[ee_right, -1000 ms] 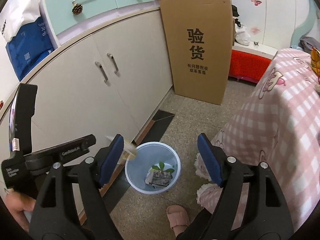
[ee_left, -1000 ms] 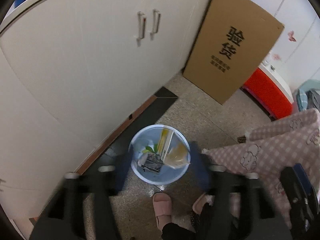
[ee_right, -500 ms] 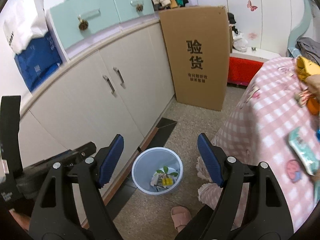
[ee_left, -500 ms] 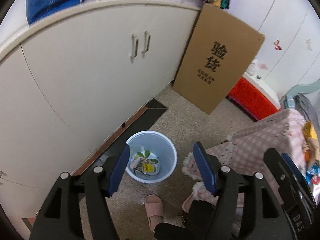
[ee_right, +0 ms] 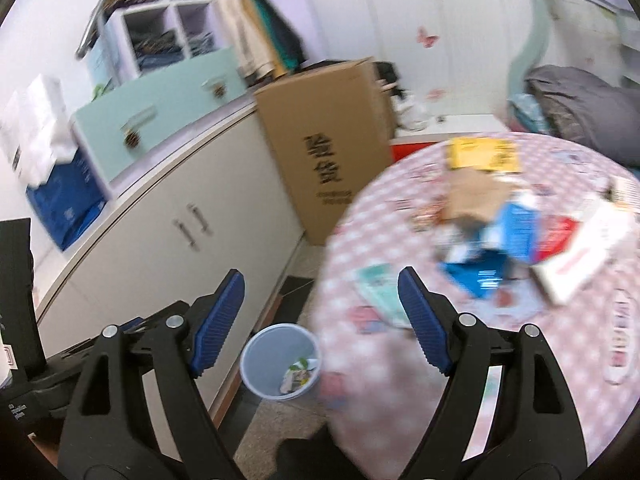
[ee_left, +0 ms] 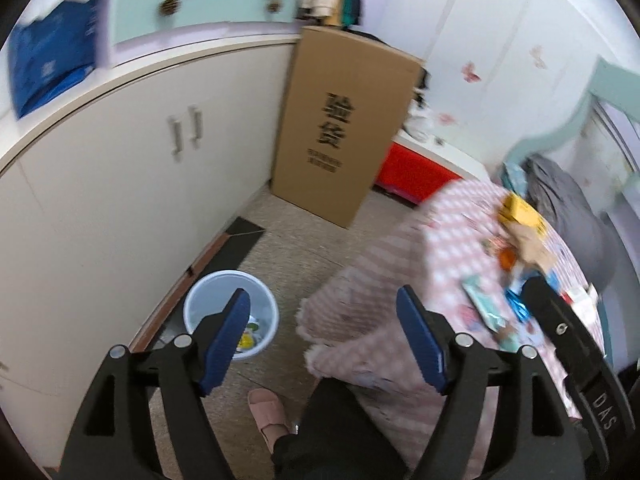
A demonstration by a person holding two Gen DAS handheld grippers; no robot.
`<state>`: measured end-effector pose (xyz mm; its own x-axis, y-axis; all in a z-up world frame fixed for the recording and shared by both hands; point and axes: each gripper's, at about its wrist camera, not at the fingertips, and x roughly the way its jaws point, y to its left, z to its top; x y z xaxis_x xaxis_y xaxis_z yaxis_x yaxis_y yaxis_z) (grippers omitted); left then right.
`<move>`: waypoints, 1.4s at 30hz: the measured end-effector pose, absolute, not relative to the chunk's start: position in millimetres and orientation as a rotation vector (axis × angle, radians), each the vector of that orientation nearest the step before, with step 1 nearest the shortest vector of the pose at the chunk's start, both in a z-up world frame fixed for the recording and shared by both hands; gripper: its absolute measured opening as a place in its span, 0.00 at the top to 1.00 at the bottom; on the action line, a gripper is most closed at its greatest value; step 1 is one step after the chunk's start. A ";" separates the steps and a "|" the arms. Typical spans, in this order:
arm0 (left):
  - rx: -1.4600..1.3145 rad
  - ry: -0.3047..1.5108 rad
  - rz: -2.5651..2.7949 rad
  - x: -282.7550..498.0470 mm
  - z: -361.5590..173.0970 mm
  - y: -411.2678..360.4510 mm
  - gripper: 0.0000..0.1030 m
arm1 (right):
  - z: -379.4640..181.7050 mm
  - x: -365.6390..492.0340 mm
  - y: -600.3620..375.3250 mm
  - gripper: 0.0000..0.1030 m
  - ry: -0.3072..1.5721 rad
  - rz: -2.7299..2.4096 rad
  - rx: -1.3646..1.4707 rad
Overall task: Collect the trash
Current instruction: 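Move both tools back to the table, then grasp the teal tube with the left gripper while the right grasps the beige paper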
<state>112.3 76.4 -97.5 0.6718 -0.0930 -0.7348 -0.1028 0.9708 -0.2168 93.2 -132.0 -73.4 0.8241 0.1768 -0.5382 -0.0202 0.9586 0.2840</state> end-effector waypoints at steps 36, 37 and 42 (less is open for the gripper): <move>-0.096 0.908 -0.175 153.8 -116.3 -76.1 0.82 | -81.0 91.1 -250.5 0.23 0.619 -0.063 0.213; -0.101 0.892 -0.168 156.7 -110.9 -72.2 0.82 | -79.6 97.9 -247.3 0.23 0.623 -0.059 0.196; -0.117 0.849 -0.132 175.2 -94.0 -55.6 0.81 | -76.9 147.7 -223.8 0.23 0.664 -0.010 0.116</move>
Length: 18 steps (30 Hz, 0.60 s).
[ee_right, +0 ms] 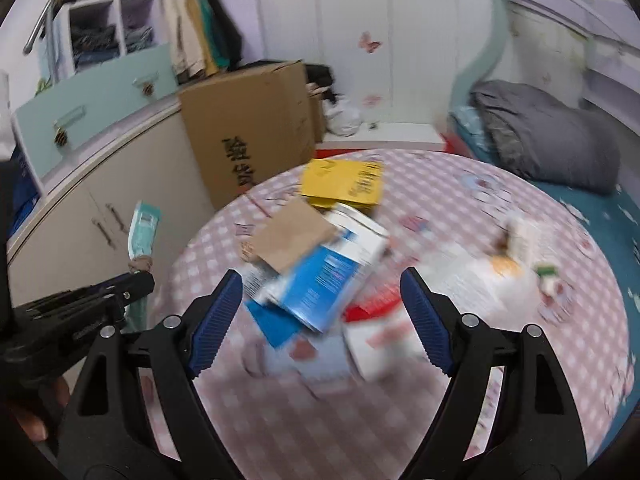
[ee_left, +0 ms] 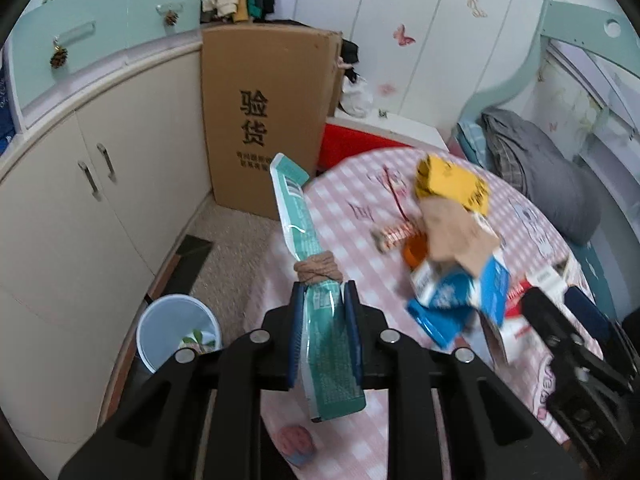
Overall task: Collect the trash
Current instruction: 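Grasp the teal tube with the left gripper while the right grasps the beige paper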
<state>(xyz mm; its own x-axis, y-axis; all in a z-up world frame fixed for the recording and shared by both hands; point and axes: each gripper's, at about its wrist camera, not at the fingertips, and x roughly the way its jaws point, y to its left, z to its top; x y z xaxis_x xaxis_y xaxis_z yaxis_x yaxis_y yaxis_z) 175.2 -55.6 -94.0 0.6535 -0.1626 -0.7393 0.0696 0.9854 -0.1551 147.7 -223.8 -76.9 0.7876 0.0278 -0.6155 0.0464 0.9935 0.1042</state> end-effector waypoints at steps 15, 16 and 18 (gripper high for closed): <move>-0.141 0.815 -0.132 212.9 -83.6 -20.6 0.81 | -101.1 230.0 -195.4 0.85 0.789 -0.059 -0.128; -0.146 0.817 -0.139 212.6 -83.7 -20.5 0.81 | -97.6 227.5 -196.9 0.91 0.776 -0.066 -0.134; -0.161 0.819 -0.155 210.9 -82.6 -18.3 0.81 | -86.9 223.1 -204.2 0.91 0.753 -0.071 -0.107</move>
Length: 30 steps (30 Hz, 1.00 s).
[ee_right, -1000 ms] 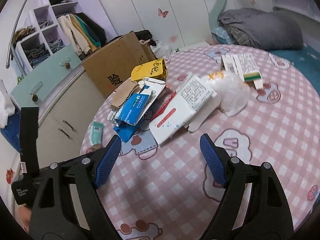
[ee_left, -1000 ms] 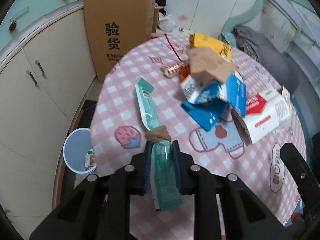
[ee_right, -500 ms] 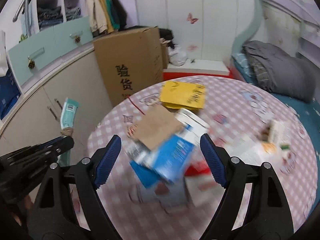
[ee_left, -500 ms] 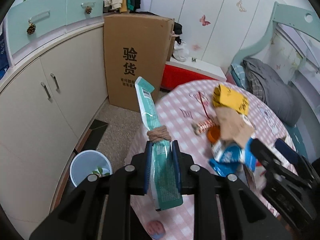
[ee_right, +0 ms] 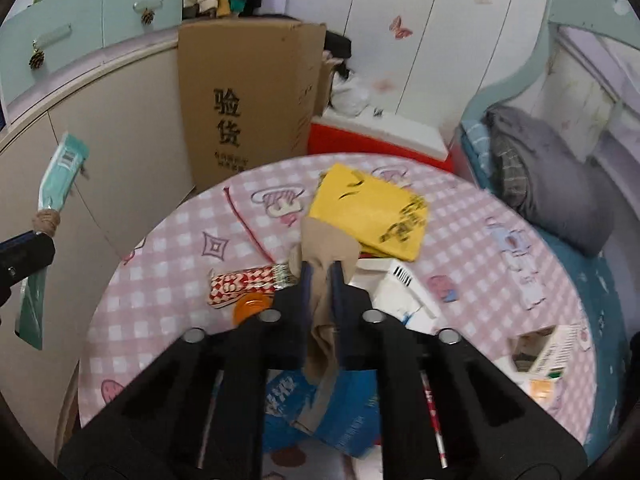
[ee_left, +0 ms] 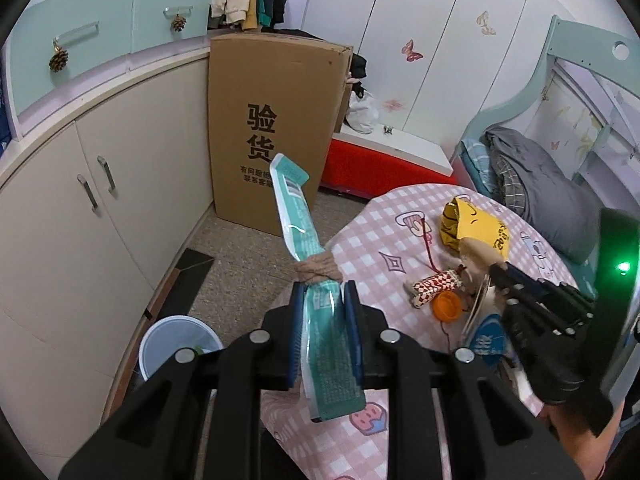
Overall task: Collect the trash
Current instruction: 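Grasp the teal tube with the left gripper while the right grasps the beige paper, then drop the beige paper into the wastebasket with the right gripper while the left holds the teal tube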
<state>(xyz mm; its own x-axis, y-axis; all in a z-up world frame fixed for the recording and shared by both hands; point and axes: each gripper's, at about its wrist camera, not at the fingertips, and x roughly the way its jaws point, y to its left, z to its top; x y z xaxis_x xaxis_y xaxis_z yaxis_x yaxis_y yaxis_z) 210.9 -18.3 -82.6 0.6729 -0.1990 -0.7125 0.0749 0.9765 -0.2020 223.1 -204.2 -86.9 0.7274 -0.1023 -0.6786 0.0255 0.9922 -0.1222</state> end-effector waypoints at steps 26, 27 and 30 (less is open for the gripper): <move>-0.281 0.871 0.055 174.9 -127.7 158.5 0.81 | -126.8 192.6 41.7 0.91 0.856 0.496 -0.024; -0.293 0.882 0.083 176.0 -135.9 174.2 0.81 | -137.1 198.2 53.5 0.91 0.874 0.510 -0.018; -0.304 0.906 0.152 179.8 -150.7 203.1 0.81 | -158.7 212.4 84.4 0.91 0.867 0.514 -0.025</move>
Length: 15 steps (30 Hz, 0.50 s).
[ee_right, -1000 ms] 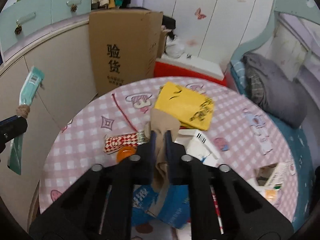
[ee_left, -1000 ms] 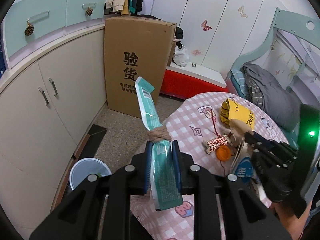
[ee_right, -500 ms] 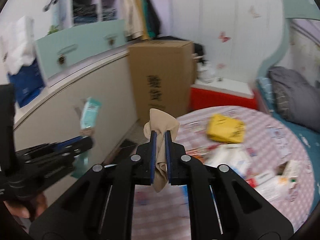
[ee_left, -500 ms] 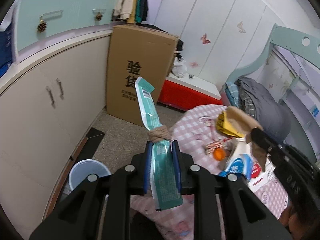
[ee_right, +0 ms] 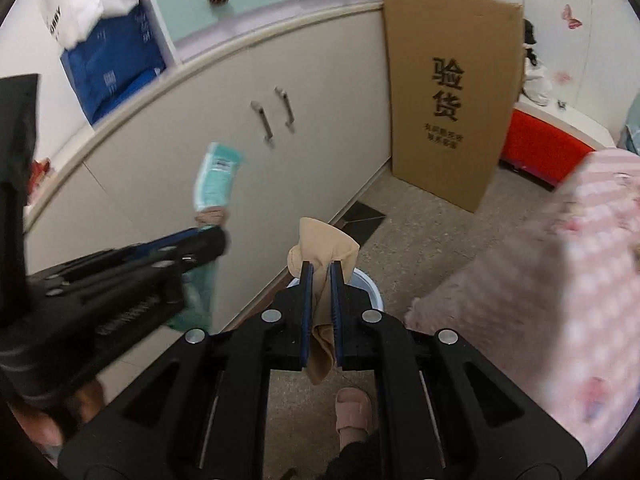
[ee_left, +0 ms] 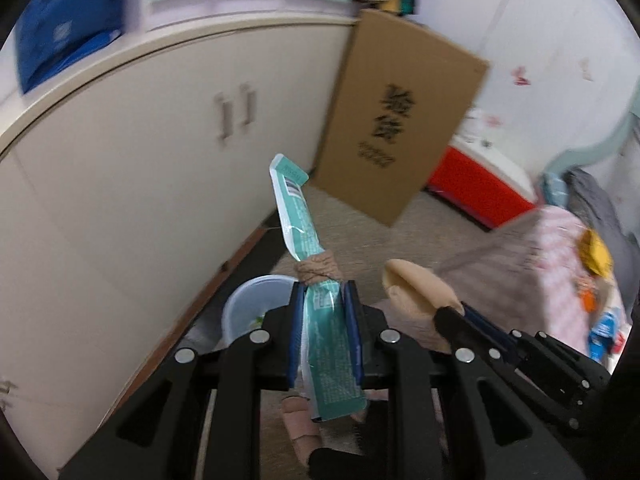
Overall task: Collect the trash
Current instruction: 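Drop the beige paper into the wastebasket with the right gripper while the left holds the teal tube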
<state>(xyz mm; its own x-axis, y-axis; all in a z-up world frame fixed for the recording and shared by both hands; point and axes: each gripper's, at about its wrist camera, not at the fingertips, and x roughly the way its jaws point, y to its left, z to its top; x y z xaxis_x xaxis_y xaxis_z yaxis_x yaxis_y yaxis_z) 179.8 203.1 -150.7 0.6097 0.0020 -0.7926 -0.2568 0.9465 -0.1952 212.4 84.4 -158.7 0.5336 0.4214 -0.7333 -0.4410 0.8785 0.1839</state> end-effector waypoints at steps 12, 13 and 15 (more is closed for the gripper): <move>-0.323 1.008 0.263 201.9 -205.8 258.9 0.81 | -207.2 244.3 103.1 0.37 0.930 0.492 0.029; -0.323 1.014 0.259 203.8 -208.0 255.1 0.81 | -207.9 243.6 99.5 0.37 0.933 0.483 0.028; -0.316 1.028 0.247 208.3 -211.5 246.9 0.81 | -208.4 239.0 89.9 0.35 0.931 0.460 0.024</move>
<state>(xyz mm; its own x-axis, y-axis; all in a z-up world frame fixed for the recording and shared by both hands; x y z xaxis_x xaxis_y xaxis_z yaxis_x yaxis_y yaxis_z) 208.3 246.9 -211.5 0.4961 0.0529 -0.8667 -0.3461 0.9275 -0.1415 239.0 89.9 -208.4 0.5077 0.3922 -0.7671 -0.3715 0.9030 0.2158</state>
